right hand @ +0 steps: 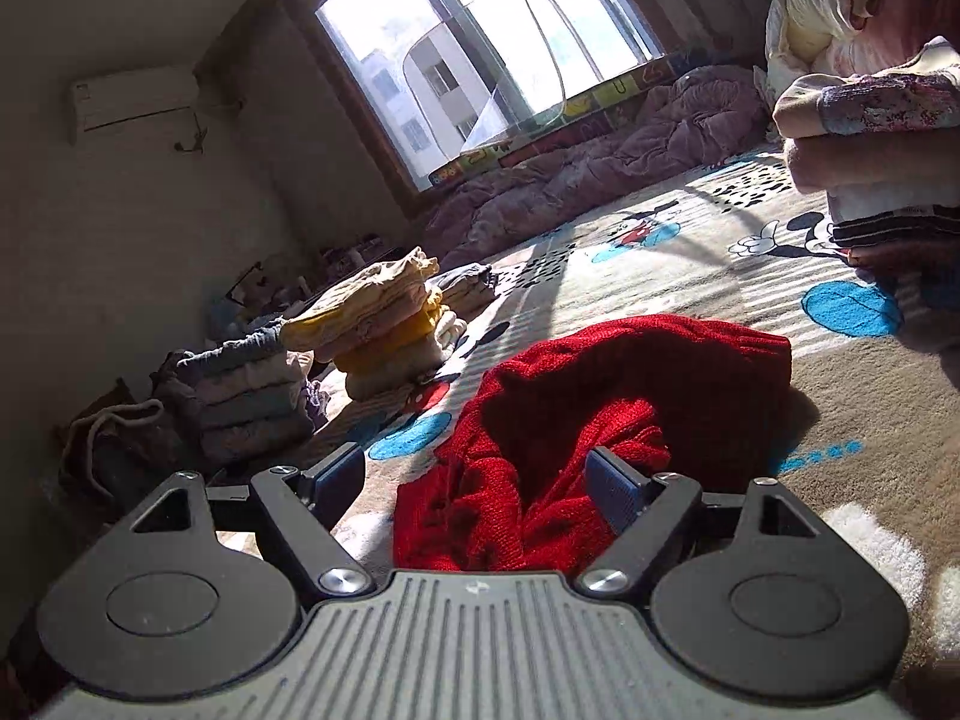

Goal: Fold clothes

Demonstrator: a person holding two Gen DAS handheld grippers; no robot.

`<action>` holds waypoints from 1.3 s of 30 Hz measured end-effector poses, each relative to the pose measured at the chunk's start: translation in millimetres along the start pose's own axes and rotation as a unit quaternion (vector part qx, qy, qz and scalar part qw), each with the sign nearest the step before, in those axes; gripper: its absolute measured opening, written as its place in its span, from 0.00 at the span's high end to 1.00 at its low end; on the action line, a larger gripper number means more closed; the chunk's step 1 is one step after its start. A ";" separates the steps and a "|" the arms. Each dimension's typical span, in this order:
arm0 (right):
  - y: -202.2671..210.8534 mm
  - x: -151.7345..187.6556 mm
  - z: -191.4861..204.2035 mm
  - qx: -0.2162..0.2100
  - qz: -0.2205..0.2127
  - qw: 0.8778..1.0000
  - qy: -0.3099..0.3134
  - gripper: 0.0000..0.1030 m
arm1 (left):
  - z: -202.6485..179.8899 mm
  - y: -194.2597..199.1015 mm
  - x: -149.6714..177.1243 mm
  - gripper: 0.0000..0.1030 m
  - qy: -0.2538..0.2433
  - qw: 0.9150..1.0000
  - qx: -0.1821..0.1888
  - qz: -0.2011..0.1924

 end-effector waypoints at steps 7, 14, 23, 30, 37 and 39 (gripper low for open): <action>-55.7 -22.7 92.6 0.039 0.094 0.959 0.264 0.22 | 4.9 -1.0 2.8 0.84 0.031 0.999 -0.003 -0.027; -118.9 24.1 147.7 0.010 0.249 0.855 0.455 0.32 | 8.6 -4.8 0.8 0.84 0.059 0.997 -0.006 -0.048; -154.1 55.5 133.0 0.037 0.319 0.822 0.471 0.36 | 6.6 10.7 10.4 0.84 0.093 0.993 0.008 -0.068; -154.8 21.2 103.9 0.063 0.299 0.865 0.398 0.84 | 11.0 22.0 10.1 0.84 0.121 0.989 0.011 -0.083; -109.7 -55.8 38.0 0.068 0.189 0.966 0.162 0.85 | 26.7 37.9 10.0 0.85 0.171 0.979 -0.002 -0.108; -86.2 -65.5 14.7 0.070 0.153 0.982 0.084 0.85 | 30.8 41.9 9.9 0.85 0.182 0.976 -0.014 -0.116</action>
Point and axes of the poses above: each gripper's, at about its wrist camera, not at the fingertips, and y roughly against the way its jaws point, z to its left, x to its underside, the point moved 6 cm from there along -y, roughly the way its jaws point, and after that the axes turned 10 degrees about x, right-handed, at the moved point
